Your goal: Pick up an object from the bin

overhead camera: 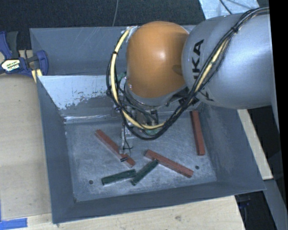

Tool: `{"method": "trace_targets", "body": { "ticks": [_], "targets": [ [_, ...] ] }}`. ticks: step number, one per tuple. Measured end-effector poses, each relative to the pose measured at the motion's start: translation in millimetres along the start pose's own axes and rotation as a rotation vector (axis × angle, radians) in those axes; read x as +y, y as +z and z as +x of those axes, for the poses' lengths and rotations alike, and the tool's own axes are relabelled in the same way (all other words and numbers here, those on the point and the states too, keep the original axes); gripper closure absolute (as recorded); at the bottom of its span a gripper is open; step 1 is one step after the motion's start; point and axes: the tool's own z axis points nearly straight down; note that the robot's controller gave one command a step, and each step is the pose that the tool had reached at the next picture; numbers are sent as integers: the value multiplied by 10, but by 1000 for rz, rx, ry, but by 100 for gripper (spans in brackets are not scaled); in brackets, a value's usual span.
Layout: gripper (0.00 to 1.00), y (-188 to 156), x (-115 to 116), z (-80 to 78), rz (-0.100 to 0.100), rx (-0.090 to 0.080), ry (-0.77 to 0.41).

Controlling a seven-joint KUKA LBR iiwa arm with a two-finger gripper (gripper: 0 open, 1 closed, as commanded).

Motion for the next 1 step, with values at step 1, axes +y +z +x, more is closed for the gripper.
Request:
{"method": "trace_targets", "body": {
  "ticks": [1],
  "targets": [
    [0,-1,-1,-1,0,0,1]
  ]
}}
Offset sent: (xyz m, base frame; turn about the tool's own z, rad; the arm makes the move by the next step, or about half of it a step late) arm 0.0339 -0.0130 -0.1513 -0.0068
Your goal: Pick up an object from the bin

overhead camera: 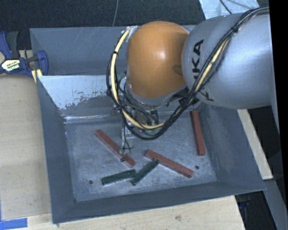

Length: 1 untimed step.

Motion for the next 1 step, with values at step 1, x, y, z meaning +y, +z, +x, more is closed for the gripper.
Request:
{"method": "trace_targets", "body": {
  "ticks": [1],
  "targets": [
    [0,541,-40,-143,-2,-6,-4]
  ]
}}
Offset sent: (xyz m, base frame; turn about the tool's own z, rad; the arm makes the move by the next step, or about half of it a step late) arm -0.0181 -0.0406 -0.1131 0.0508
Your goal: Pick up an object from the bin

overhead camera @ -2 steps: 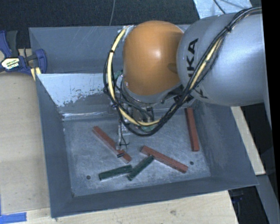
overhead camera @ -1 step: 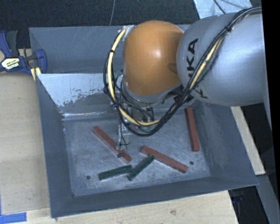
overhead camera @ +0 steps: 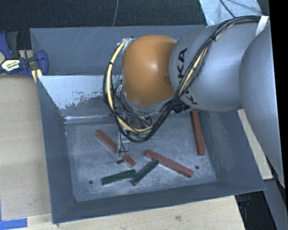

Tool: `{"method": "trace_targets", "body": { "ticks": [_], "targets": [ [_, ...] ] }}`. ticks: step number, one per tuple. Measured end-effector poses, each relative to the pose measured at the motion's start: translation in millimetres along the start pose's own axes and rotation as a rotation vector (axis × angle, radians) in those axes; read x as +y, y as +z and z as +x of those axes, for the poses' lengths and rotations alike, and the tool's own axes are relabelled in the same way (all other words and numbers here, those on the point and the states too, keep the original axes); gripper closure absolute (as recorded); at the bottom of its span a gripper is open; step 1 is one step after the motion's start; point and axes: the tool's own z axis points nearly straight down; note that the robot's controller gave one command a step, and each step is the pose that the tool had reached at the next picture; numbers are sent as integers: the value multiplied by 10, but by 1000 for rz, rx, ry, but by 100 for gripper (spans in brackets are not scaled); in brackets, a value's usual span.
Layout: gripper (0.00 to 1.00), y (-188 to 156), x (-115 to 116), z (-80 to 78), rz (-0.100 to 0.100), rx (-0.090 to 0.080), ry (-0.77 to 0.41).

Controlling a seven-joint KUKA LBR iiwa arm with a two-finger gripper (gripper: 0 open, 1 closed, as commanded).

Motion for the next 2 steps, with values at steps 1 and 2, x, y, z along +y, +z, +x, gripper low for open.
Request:
{"method": "trace_targets", "body": {
  "ticks": [1,2],
  "targets": [
    [0,611,-381,346,4,12,57],
    [100,963,-714,-419,3,3,140]
  ]
}}
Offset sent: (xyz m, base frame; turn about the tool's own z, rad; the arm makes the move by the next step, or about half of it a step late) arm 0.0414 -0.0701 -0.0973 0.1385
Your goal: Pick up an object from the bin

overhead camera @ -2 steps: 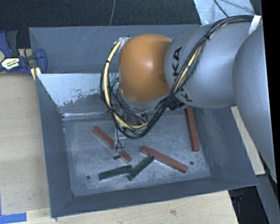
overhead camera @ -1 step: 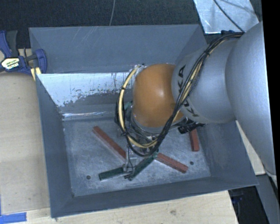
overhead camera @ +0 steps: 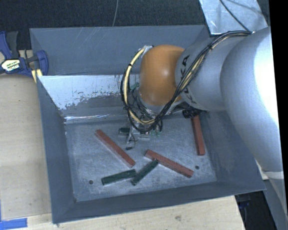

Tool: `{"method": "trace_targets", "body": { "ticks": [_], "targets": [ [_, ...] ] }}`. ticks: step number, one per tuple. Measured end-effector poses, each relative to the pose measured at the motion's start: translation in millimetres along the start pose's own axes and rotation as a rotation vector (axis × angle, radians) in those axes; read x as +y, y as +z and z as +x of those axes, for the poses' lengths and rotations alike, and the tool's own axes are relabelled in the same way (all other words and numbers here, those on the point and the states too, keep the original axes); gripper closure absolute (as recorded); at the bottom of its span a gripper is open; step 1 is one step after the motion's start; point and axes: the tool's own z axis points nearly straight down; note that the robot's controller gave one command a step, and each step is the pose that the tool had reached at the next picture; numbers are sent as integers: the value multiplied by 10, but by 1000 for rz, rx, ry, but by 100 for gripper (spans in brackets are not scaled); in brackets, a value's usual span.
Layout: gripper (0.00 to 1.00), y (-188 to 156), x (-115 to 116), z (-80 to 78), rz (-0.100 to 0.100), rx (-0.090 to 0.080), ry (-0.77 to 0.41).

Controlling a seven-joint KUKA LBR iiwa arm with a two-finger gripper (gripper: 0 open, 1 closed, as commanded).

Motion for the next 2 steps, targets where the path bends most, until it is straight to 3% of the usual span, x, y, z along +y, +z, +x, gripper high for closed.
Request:
{"method": "trace_targets", "body": {
  "ticks": [1,2],
  "targets": [
    [100,-422,98,40,3,11,0],
    [100,-1492,347,40,0,3,2]
  ]
}}
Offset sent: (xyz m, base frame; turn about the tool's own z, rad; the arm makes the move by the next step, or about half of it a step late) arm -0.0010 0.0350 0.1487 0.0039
